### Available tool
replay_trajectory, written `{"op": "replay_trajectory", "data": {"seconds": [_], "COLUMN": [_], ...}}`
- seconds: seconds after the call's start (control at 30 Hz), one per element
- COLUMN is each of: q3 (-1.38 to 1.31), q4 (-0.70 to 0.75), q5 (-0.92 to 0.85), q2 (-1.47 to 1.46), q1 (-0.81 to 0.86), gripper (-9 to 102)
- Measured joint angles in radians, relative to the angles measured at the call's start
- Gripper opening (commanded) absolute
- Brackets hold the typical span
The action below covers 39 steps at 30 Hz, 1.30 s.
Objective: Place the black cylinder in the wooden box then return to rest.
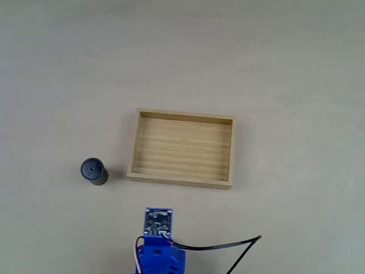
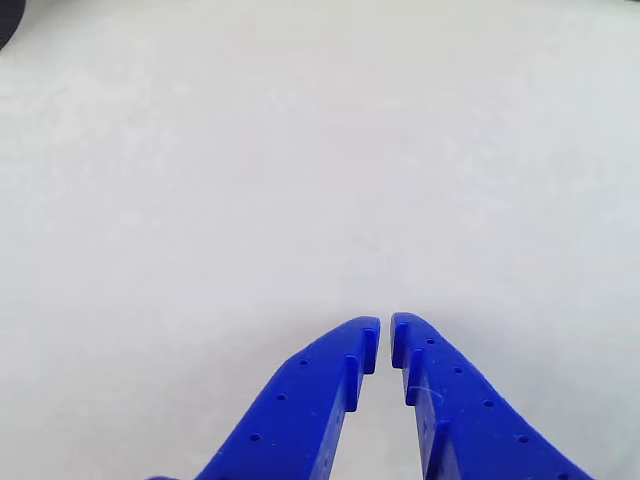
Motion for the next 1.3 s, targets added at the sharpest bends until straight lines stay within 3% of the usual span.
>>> {"op": "replay_trajectory", "data": {"seconds": [0.4,0.83,1.3], "q3": [-0.072,-0.295,-0.465], "q4": [-0.218,-0.362,-0.571], "q5": [0.107,0.046,0.011], "q2": [0.181,0.459,0.824], "q1": [-0.078,-0.239,-0.302], "gripper": [1,27,29]}}
